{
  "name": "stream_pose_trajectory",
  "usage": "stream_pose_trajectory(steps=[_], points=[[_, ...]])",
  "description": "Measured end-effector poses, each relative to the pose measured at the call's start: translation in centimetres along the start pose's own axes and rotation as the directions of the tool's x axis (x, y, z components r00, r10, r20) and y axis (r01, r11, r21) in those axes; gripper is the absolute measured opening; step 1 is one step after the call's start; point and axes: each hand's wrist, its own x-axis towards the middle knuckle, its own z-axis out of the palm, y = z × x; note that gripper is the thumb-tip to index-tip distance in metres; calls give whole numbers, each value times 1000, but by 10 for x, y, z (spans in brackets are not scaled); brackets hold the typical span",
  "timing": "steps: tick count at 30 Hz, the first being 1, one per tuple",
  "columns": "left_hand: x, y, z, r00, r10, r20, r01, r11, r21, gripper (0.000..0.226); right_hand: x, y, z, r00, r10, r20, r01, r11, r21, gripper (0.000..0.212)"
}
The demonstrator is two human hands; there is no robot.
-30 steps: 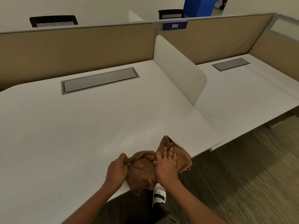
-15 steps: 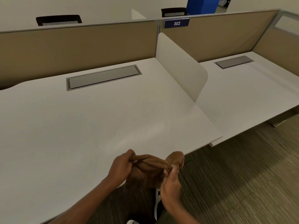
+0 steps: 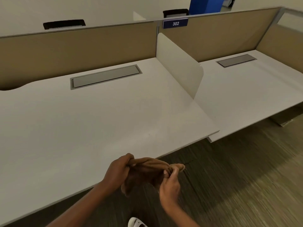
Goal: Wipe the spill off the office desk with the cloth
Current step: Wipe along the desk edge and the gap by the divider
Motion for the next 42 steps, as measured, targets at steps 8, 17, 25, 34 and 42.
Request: stream_pose_trajectory(steps=[8,17,25,34,42], points=[[-19,8,0,997,5,-75,-4,1000,13,33,-4,8,1,991,-136,3,136,987,85,20],[1,-15,-17,998,37,-49,-35,999,38,35,-11,0,43,995,-71,-75,80,990,115,18],[70,-44,-22,994,50,101,-48,999,-24,24,12,-38,81,955,218,-202,-159,948,275,20],[97,-69,-5,973,205,109,-214,973,83,7,-2,-67,120,807,570,-151,-398,716,574,76],[117,-88,2,897,426,119,-439,891,117,14,-4,-88,164,797,558,-230,-440,798,412,78]])
